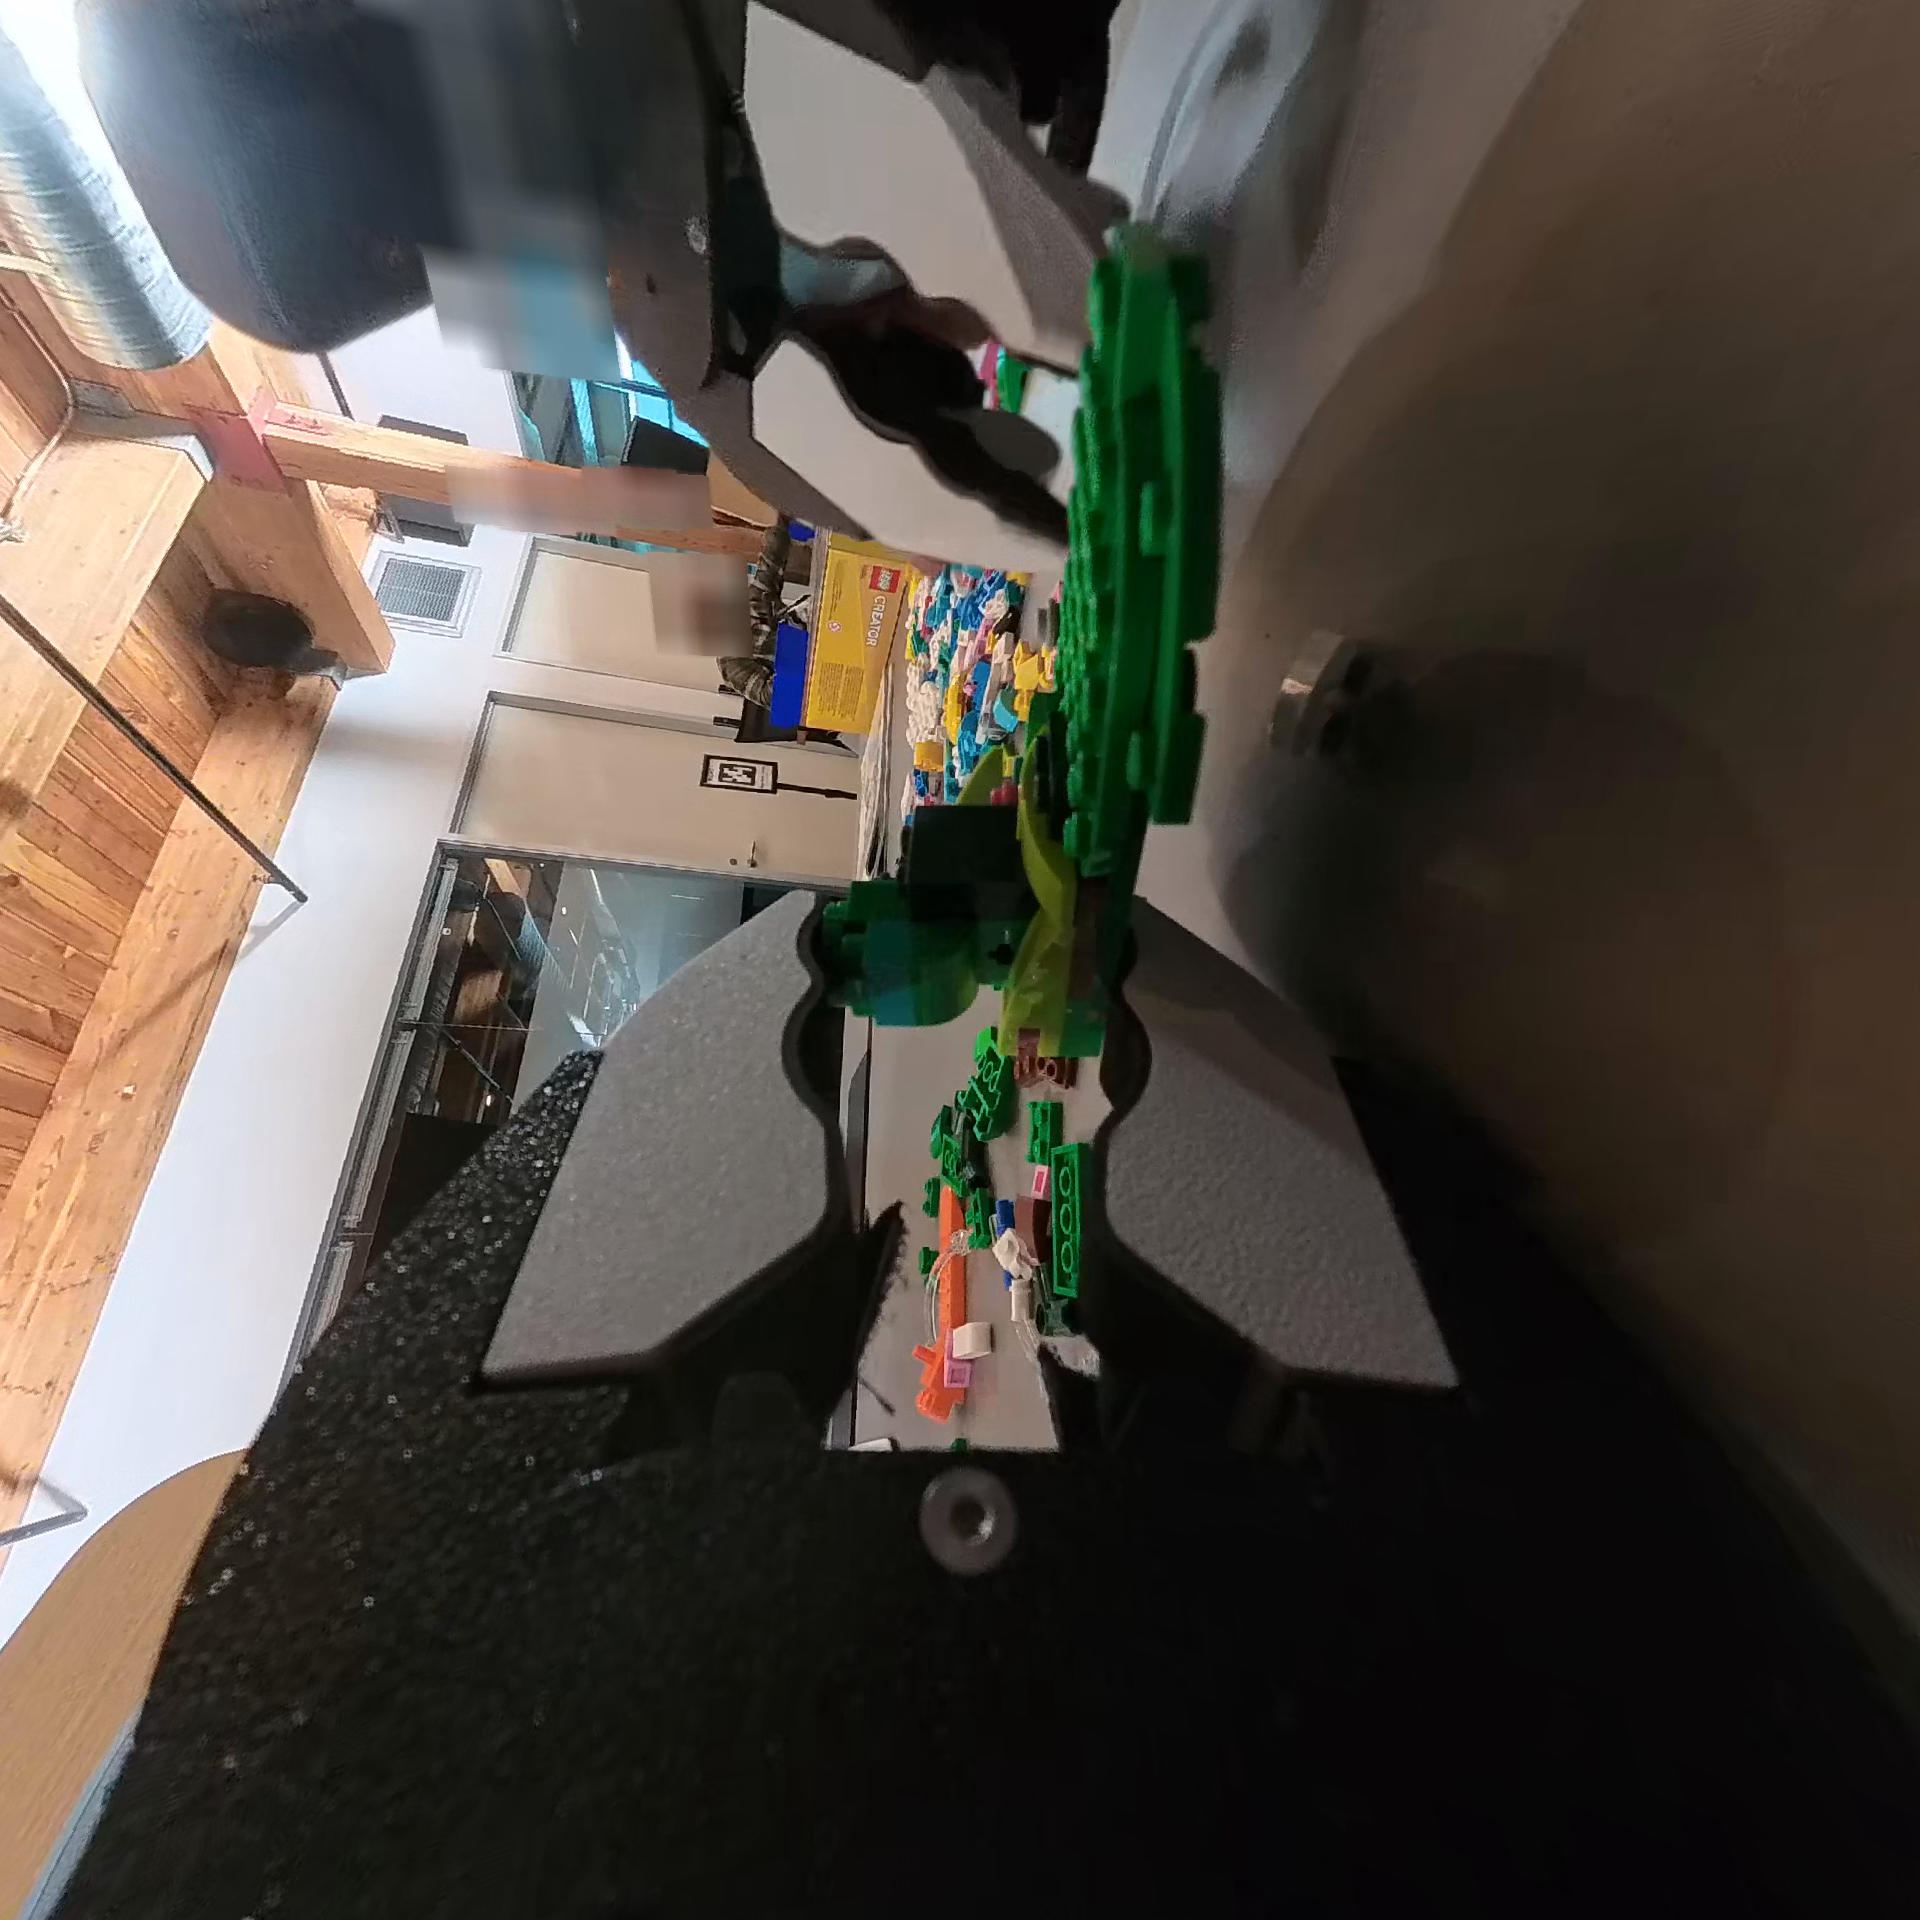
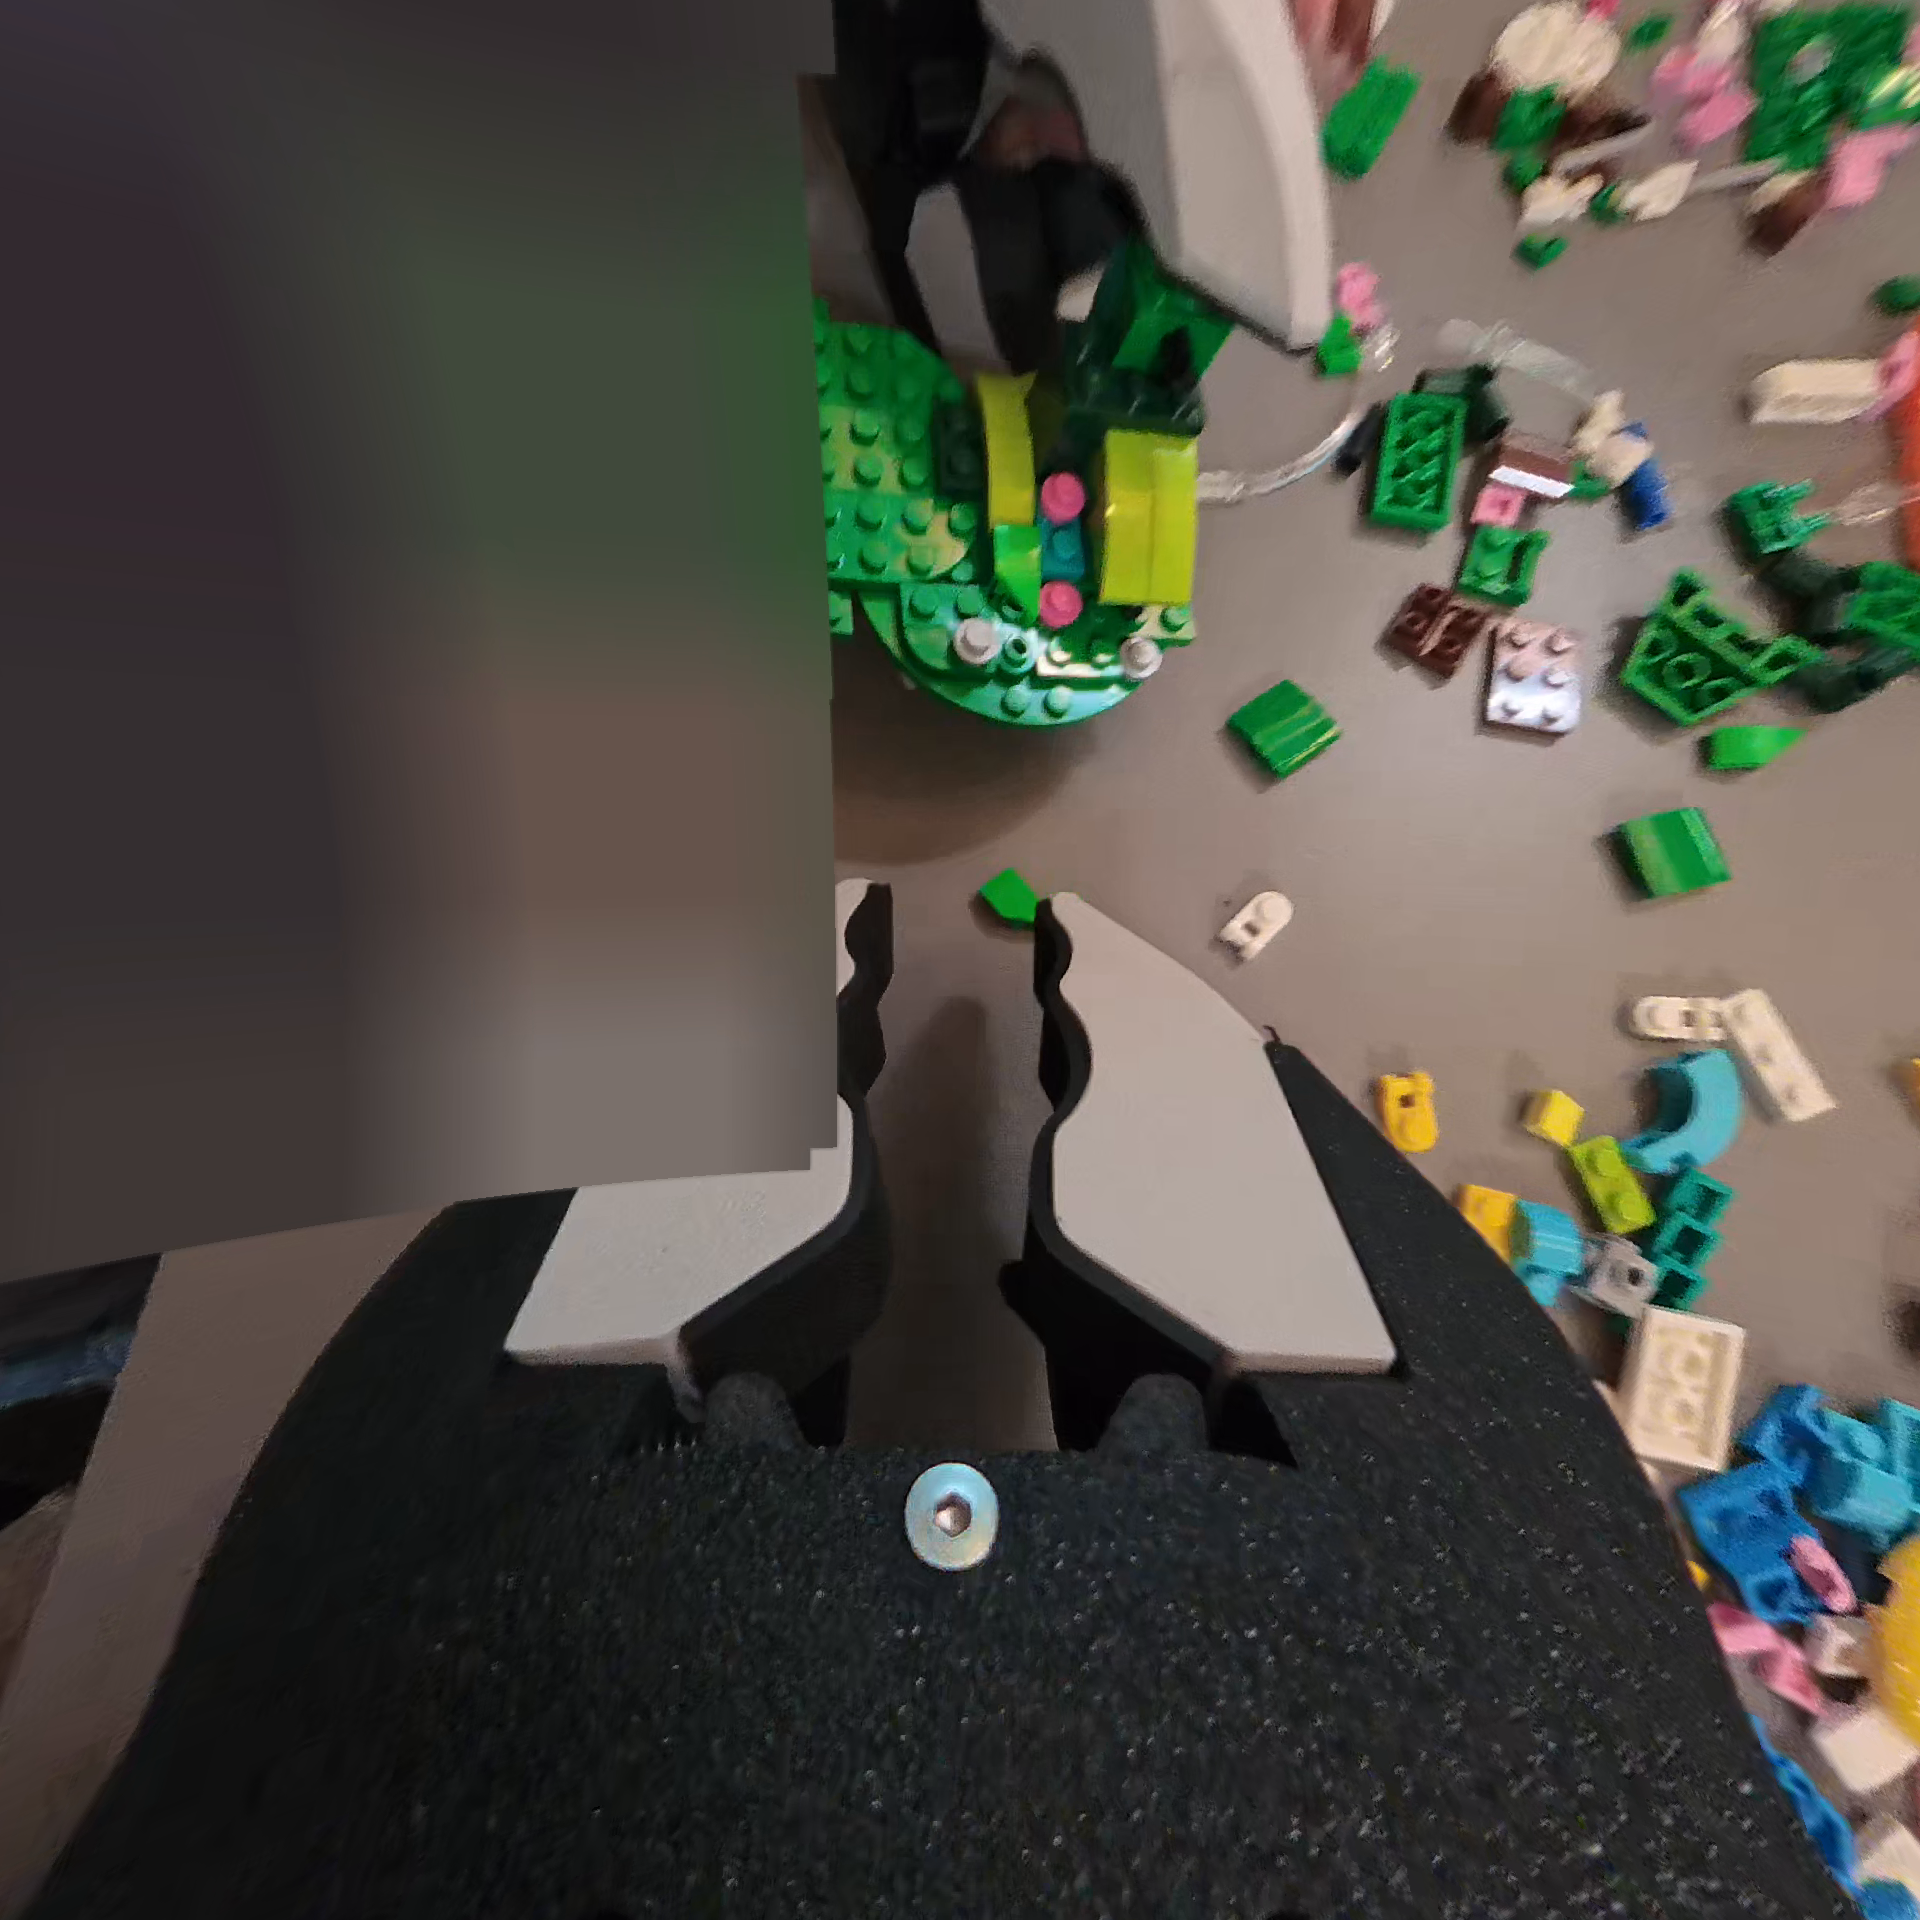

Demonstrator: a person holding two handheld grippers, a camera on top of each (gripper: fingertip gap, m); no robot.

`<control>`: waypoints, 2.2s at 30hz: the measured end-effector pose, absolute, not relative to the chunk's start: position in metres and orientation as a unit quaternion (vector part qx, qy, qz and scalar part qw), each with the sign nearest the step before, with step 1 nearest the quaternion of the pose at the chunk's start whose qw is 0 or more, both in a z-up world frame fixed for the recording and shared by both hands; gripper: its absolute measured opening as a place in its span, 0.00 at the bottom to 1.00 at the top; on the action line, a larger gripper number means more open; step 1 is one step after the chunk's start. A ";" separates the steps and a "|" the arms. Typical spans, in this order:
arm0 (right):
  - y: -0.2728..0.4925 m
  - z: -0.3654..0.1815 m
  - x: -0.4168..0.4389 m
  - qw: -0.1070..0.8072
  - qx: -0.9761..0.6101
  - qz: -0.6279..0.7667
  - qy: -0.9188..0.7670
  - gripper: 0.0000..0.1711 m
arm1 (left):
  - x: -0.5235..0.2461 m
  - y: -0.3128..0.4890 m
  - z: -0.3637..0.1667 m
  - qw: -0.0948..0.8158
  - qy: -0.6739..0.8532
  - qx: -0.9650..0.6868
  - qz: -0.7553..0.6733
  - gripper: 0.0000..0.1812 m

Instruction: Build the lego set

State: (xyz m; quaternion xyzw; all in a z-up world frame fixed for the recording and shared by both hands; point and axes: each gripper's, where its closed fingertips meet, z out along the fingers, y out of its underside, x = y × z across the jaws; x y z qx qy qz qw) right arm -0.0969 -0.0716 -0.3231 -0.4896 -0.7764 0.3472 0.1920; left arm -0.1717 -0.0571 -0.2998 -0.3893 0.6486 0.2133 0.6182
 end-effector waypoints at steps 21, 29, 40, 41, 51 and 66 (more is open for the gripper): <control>-0.056 -0.300 -0.108 0.328 -0.444 0.428 -0.716 0.14 | -0.178 -0.050 -0.300 0.618 0.639 -0.406 0.214 0.27; -0.052 -0.296 -0.108 0.335 -0.451 0.437 -0.702 0.14 | -0.178 -0.050 -0.300 0.616 0.640 -0.406 0.213 0.27; -0.049 -0.294 -0.109 0.331 -0.461 0.450 -0.690 0.14 | -0.178 -0.051 -0.300 0.618 0.640 -0.406 0.210 0.27; -0.049 -0.294 -0.109 0.330 -0.462 0.448 -0.691 0.14 | -0.178 -0.052 -0.300 0.618 0.640 -0.405 0.210 0.27; -0.050 -0.301 -0.111 0.320 -0.466 0.432 -0.702 0.14 | -0.178 -0.052 -0.301 0.618 0.642 -0.403 0.211 0.27; -0.050 -0.305 -0.112 0.315 -0.471 0.421 -0.708 0.14 | -0.178 -0.052 -0.301 0.617 0.641 -0.404 0.209 0.27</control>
